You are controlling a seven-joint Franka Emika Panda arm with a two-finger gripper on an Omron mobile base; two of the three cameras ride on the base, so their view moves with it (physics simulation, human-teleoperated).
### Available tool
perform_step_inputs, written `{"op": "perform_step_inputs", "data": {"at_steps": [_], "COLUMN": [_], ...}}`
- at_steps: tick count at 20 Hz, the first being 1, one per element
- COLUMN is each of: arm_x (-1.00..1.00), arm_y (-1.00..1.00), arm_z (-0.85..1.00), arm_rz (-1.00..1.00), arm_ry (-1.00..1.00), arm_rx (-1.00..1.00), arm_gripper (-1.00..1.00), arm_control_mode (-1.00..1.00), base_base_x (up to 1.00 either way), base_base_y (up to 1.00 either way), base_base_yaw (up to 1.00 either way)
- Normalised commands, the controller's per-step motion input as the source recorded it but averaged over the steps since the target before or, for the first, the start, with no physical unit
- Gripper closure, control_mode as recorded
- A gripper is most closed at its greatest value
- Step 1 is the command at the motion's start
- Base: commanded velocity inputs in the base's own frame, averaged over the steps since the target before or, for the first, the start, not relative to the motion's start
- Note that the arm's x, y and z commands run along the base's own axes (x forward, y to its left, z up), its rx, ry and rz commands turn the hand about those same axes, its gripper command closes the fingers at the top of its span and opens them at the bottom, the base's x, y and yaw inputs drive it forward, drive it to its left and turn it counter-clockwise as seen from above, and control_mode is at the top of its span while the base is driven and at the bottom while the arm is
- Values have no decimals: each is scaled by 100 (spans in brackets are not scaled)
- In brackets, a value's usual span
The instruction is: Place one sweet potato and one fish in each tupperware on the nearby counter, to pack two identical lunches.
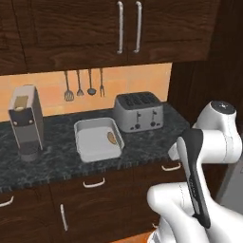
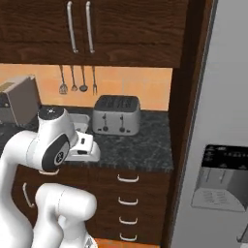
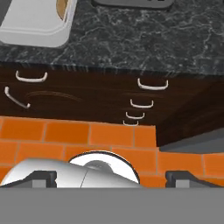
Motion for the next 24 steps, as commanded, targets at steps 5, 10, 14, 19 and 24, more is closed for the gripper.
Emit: {"op": "perform_step_inputs", "data": {"at_steps": [5, 10, 14, 19, 24], "arm_x": [0, 0, 0, 0, 0], "arm_y": [0, 0, 0, 0, 0], "arm_z": [0, 0, 0, 0, 0], "arm_rz": [0, 0, 0, 0, 0], "arm_ry": [0, 0, 0, 0, 0], "arm_rx": [0, 0, 0, 0, 0], "arm_gripper": [-100, -100, -100, -100, -100], "arm_control_mode": [100, 100, 100, 100, 100], "base_base_x": [-60, -4, 0, 2, 11], "base_base_y": [-100, -100, -100, -100, -99], "base_base_yaw": [1, 0, 0, 0, 0]}}
